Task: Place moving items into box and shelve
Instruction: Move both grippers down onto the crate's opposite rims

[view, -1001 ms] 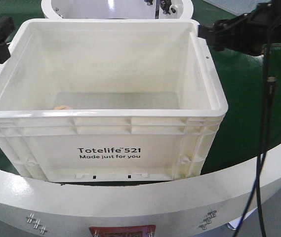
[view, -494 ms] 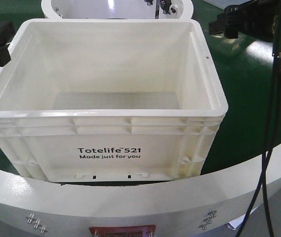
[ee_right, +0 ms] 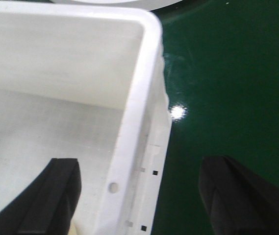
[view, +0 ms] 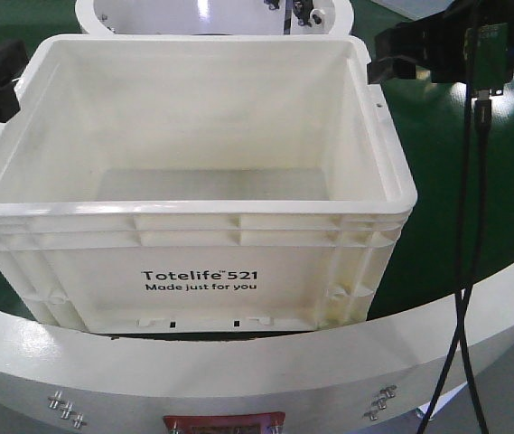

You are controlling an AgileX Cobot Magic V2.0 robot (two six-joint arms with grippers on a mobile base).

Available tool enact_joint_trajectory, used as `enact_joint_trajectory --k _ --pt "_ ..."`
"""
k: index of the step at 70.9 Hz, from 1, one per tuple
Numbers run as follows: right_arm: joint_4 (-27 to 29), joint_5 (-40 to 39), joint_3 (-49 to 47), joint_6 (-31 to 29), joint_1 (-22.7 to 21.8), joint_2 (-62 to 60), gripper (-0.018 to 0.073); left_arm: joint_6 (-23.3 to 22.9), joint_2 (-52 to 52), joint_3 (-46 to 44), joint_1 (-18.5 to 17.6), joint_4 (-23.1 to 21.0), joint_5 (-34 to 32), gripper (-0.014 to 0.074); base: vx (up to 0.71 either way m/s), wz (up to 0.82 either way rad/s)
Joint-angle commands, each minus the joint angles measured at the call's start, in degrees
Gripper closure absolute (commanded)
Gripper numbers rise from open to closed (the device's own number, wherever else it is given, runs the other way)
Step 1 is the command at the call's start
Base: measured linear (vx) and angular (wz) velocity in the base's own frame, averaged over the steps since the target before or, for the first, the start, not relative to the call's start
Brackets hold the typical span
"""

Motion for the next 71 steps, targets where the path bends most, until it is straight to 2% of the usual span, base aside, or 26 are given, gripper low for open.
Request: enact_joint_trajectory --k 1,34,50,71 --pt "0.3 -3.7 -2.1 0.0 1.4 -1.2 0.0011 -0.3 -1.1 -1.6 -0.1 -0.2 -4.4 0.0012 0.00 0.00" --pt "0.5 -3.2 -2.1 3.0 2.4 2.9 0.0019 -0.3 -1.1 -1.6 -0.1 -0.2 -4.1 0.0012 0.00 0.00" --pt "-2.0 -3.2 -2.1 3.4 5.0 2.9 0.0036 -0.3 -1.1 -1.6 -0.1 -0.2 -4.2 0.0012 0.00 0.00" --pt "-4.8 -3.0 -2.1 5.9 5.4 3.9 0.0036 -0.3 -1.1 -1.6 -0.1 -0.2 -4.2 0.0012 0.00 0.00"
